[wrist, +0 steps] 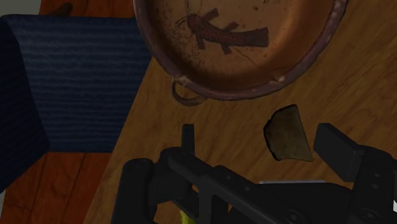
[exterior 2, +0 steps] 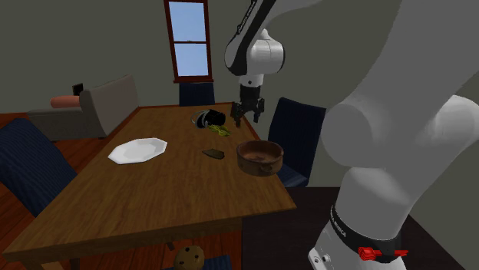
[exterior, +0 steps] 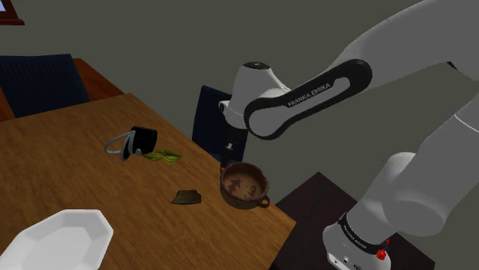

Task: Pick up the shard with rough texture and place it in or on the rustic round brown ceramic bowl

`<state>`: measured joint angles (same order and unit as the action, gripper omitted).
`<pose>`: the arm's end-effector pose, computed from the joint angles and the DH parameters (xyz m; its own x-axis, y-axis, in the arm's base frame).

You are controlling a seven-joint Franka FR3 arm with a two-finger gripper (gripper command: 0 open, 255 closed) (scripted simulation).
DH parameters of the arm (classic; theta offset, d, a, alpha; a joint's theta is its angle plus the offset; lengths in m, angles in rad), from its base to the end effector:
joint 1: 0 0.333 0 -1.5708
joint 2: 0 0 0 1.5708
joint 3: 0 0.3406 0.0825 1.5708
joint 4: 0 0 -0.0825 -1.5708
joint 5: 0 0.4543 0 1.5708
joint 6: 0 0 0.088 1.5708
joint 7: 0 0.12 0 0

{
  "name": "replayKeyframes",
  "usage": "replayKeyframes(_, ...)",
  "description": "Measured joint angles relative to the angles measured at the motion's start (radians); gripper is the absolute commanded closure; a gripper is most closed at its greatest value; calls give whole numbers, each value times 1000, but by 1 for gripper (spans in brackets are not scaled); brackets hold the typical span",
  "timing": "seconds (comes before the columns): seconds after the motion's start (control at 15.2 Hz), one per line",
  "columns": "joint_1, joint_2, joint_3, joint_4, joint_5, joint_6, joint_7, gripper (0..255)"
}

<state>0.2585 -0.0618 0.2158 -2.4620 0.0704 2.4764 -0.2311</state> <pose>0.4680 0.2397 0.2850 0.7929 0.6041 0.0800 0.6070 -0.7945 -0.0164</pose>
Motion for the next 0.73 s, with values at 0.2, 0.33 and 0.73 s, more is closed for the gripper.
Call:
replayKeyframes(0.2,22,107,23,48,-25,67,8,0)
replayKeyframes(0.33,37,172,34,77,-45,107,13,0)
replayKeyframes(0.73,102,374,46,191,-129,208,40,0)
